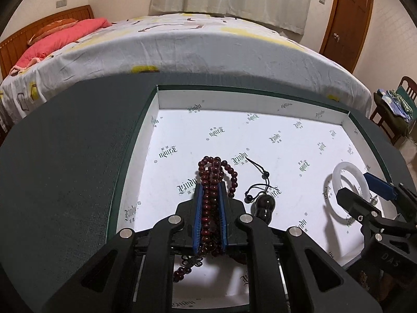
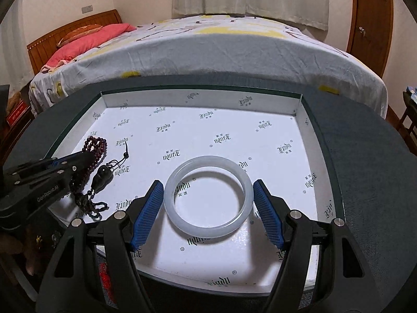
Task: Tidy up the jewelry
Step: 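Carry the bead bracelet and bangle into the box and open both tools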
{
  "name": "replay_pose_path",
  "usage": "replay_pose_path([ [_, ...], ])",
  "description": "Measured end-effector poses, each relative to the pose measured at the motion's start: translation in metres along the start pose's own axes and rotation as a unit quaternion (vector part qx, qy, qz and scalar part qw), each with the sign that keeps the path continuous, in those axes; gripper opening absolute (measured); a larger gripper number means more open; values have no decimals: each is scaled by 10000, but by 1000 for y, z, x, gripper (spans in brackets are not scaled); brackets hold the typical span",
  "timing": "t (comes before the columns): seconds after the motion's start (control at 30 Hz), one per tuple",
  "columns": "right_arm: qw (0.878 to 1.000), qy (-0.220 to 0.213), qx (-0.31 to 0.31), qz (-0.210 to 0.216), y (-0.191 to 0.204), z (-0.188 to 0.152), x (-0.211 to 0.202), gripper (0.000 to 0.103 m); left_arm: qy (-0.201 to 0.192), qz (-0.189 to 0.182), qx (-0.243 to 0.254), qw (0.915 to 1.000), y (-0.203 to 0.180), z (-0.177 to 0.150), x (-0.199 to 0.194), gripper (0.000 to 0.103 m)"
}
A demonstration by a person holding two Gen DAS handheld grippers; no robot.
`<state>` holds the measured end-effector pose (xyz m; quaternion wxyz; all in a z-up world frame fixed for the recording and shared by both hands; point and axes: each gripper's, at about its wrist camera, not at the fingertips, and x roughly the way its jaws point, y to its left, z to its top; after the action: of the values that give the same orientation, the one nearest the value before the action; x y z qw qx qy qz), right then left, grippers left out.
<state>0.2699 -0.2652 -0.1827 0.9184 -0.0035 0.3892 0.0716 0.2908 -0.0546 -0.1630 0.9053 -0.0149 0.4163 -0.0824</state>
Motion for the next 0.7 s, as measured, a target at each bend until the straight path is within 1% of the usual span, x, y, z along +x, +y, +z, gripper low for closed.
replay_pose_path([
  [0.13,10000,59,19,16,-1,0,2,69,1,-40,-7,10000,1,0,-1,15],
  [0.2,9999,97,53,33,-2,0,3,69,-6,-72,-7,10000,0,1,-1,25],
  [0.23,9999,110,69,37,-2,-1,3,69,-12,-51,-11,10000,1,1,-1,34],
  [0.33,9998,139,118,46,-4,-2,4,69,-18,-90,-47,9999,0,1,-1,37],
  [0.5,10000,41,80,22,-4,-1,0,70,-37,-143,-14,9999,-3,1,-2,44],
  [0.63,9999,-61,126,32,-7,1,-8,70,-147,-226,54,9996,-6,2,-7,55],
  [0.67,9999,-88,128,31,-7,2,-10,70,-180,-207,83,9996,-7,3,-8,61],
  [0.7,9998,-119,130,36,-7,2,-13,70,-229,-169,122,9995,-9,3,-10,64],
])
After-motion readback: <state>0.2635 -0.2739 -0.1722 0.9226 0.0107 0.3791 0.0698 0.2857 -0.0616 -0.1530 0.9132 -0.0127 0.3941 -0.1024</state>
